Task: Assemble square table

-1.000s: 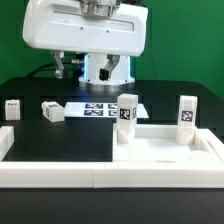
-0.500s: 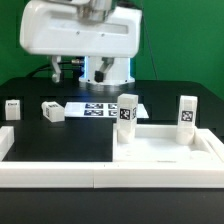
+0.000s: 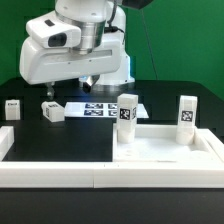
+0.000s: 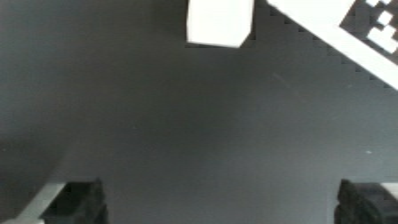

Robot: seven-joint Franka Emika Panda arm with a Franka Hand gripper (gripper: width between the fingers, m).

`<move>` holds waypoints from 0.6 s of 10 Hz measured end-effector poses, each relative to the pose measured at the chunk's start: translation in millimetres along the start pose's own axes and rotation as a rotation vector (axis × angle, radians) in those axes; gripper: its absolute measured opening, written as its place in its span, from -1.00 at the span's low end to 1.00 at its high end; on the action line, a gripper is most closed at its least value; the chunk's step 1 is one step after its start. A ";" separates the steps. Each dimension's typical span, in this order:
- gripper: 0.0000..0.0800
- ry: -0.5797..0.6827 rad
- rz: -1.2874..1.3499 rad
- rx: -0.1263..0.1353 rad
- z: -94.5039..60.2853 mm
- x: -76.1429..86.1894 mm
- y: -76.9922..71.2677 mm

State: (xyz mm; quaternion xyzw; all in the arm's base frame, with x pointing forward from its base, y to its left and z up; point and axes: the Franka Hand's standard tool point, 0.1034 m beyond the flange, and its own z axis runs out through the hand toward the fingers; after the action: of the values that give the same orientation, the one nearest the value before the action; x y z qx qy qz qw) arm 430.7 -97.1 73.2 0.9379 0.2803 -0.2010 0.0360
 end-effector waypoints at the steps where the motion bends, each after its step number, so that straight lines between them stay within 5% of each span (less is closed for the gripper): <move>1: 0.62 -0.069 0.001 0.007 0.1 2.1 -1.3; 3: 0.62 -0.195 -0.006 0.014 6.9 3.4 -1.6; 4: 0.62 -0.281 -0.002 0.014 22.5 -4.3 3.2; 6: 0.62 -0.412 0.020 0.059 44.1 -27.8 -2.4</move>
Offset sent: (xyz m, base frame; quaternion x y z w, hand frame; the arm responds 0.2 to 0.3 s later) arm -0.0071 -0.0434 -0.0274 -0.0335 -0.2346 0.0121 0.9714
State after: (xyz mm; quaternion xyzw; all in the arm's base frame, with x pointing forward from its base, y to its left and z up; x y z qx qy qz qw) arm 392.5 -117.2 43.9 0.8803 0.2516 -0.3965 0.0671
